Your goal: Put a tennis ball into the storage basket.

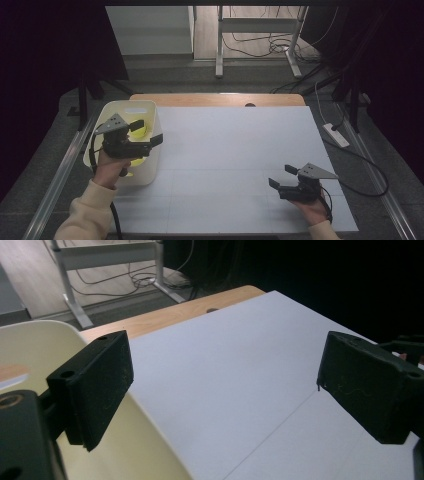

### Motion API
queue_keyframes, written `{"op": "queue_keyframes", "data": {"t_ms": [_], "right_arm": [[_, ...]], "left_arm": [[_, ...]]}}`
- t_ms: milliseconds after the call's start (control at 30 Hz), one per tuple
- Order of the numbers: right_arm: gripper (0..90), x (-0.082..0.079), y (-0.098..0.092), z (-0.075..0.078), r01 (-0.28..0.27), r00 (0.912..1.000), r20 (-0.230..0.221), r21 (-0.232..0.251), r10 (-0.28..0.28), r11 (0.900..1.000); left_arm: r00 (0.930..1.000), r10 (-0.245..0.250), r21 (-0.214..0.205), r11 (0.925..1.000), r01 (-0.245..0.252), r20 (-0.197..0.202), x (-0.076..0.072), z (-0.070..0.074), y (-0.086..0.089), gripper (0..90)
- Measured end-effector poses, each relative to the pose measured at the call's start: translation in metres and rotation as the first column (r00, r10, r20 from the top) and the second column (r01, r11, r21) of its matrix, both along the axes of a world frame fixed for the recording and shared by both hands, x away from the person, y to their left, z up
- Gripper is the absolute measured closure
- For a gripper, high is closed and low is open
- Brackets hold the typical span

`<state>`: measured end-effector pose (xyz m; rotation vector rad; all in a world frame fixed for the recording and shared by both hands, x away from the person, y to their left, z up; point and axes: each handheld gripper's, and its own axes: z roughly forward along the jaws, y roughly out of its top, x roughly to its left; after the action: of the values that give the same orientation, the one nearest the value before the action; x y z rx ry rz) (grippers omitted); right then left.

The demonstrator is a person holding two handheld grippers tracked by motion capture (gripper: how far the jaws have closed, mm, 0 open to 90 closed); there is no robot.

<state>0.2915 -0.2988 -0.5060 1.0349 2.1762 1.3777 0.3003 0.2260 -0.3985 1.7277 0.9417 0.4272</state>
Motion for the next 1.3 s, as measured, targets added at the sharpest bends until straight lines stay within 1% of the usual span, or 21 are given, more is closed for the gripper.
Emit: {"op": "queue_keyframes", "data": {"t_ms": [33,100,167,267,300,367,500,567,667,733,867,967,1067,1133,1167,1200,1300], "right_arm": [[15.3,0.000,0.000,0.000,0.000,1.0000,0.000,-0.001,0.000,1.0000],[15.3,-0.001,0.000,0.000,0.002,1.0000,0.000,0.002,-0.002,1.0000],[15.3,-0.002,-0.001,0.001,0.002,1.0000,0.004,0.003,-0.002,1.0000],[15.3,-0.003,-0.001,0.001,0.003,1.0000,0.004,0.004,-0.003,1.0000],[15.3,-0.003,-0.001,0.001,0.003,1.0000,0.003,0.001,-0.003,1.0000],[15.3,-0.003,-0.001,0.000,0.003,1.0000,0.001,0.002,-0.003,1.0000],[15.2,-0.003,-0.001,0.000,0.005,1.0000,0.000,0.003,-0.005,1.0000],[15.2,-0.004,-0.001,0.000,0.005,1.0000,0.000,0.003,-0.005,1.0000],[15.3,-0.004,-0.001,0.000,0.006,1.0000,0.000,0.003,-0.006,1.0000],[15.3,-0.004,-0.001,0.000,0.005,1.0000,0.000,0.004,-0.005,1.0000],[15.3,-0.004,-0.001,0.000,0.005,1.0000,-0.001,0.004,-0.005,1.0000],[15.3,-0.004,-0.001,0.000,0.006,1.0000,-0.002,0.004,-0.006,1.0000],[15.3,-0.004,-0.001,0.000,0.007,1.0000,-0.002,0.003,-0.007,1.0000],[15.3,-0.004,-0.001,0.000,0.008,1.0000,-0.003,0.004,-0.008,1.0000],[15.3,-0.004,-0.001,0.000,0.007,1.0000,-0.005,0.006,-0.007,1.0000],[15.3,-0.004,-0.001,0.000,0.007,1.0000,-0.005,0.004,-0.007,1.0000],[15.2,-0.004,0.000,0.000,0.006,1.0000,-0.003,0.003,-0.006,1.0000]], "left_arm": [[1.0000,0.000,0.000,1.0000,0.000,0.000,0.000,0.000,0.000,8.3],[0.9997,-0.023,-0.004,0.9997,0.023,0.001,-0.002,-0.003,-0.009,8.3],[0.9995,-0.031,-0.003,0.9995,0.031,0.001,-0.002,-0.004,-0.012,8.5],[0.9985,-0.055,0.009,0.9984,0.055,0.002,-0.002,-0.004,-0.020,8.5],[0.9975,-0.071,0.010,0.9974,0.071,0.002,-0.002,-0.005,-0.024,8.6],[0.9964,-0.085,0.017,0.9963,0.085,0.004,-0.003,-0.005,-0.027,8.7],[0.9945,-0.105,0.020,0.9943,0.105,0.005,-0.005,-0.007,-0.034,8.6],[0.9933,-0.115,0.018,0.9931,0.115,0.000,-0.007,-0.009,-0.038,8.6],[0.9921,-0.126,0.030,0.9916,0.126,-0.007,-0.008,-0.013,-0.041,8.6],[0.9909,-0.134,0.028,0.9906,0.134,-0.011,-0.010,-0.016,-0.043,8.6],[0.9873,-0.159,0.027,0.9869,0.159,-0.001,-0.014,-0.018,-0.046,9.3],[0.9845,-0.175,0.029,0.9841,0.175,0.000,-0.017,-0.021,-0.050,9.3],[0.9824,-0.186,0.022,0.9822,0.187,-0.006,-0.020,-0.024,-0.053,9.3],[0.9795,-0.201,0.011,0.9795,0.201,-0.014,-0.023,-0.027,-0.055,9.3],[0.9786,-0.205,0.016,0.9786,0.205,-0.015,-0.024,-0.028,-0.056,9.3],[0.9793,-0.202,0.039,0.9785,0.203,-0.009,-0.026,-0.030,-0.058,9.2],[0.9791,-0.204,0.052,0.9778,0.203,0.001,-0.029,-0.030,-0.059,9.2]]}}
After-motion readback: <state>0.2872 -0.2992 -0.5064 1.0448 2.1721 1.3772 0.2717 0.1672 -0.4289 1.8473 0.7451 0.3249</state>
